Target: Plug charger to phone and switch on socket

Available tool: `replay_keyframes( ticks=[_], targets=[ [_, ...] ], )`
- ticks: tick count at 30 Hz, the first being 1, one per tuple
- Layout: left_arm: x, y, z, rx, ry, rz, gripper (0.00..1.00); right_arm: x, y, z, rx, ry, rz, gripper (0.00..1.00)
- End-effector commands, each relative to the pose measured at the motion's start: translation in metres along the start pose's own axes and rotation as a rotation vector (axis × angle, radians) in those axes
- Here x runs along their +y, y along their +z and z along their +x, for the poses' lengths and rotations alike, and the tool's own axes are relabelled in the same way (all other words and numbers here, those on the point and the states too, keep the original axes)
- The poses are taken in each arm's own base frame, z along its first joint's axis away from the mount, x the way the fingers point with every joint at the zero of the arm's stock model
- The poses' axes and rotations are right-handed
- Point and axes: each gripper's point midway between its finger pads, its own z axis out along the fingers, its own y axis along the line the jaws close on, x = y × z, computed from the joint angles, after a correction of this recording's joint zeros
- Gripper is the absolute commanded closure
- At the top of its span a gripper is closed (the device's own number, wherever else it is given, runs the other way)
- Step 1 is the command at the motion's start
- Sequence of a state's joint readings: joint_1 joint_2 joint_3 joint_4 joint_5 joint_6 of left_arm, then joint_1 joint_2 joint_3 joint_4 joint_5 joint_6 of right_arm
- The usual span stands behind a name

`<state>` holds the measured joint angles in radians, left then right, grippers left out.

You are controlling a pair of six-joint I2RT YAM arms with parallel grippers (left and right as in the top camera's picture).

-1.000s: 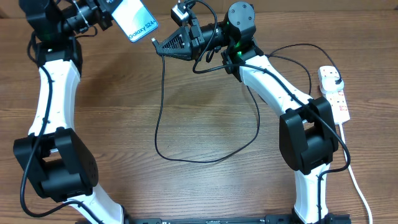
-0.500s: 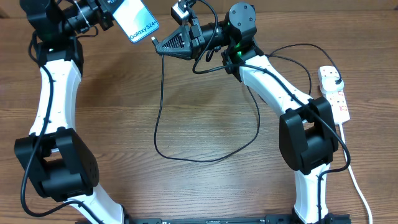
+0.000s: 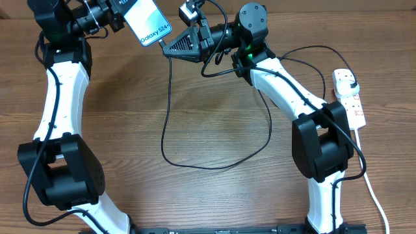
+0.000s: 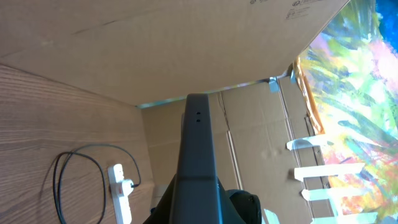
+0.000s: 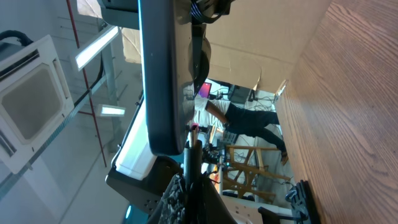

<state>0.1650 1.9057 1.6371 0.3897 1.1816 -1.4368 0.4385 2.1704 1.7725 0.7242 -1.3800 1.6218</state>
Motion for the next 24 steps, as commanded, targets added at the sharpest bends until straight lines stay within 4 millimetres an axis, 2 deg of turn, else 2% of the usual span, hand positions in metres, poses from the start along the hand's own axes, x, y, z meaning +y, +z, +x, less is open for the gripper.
replay_keyframes(
  ticks=[1,24],
  targets=[
    [-0.0254,-0.0022,0.0044,0.011,0.086,0.025,0.96,0.0112,-0.0008,-0.0018,-0.008,-0.040,-0.006,0.96],
    [-0.0250,-0.0022,0.0027,0.000,0.110,0.024,0.96,0.0110,-0.0008,-0.0003,0.001,-0.047,-0.005,0.96]
  ],
)
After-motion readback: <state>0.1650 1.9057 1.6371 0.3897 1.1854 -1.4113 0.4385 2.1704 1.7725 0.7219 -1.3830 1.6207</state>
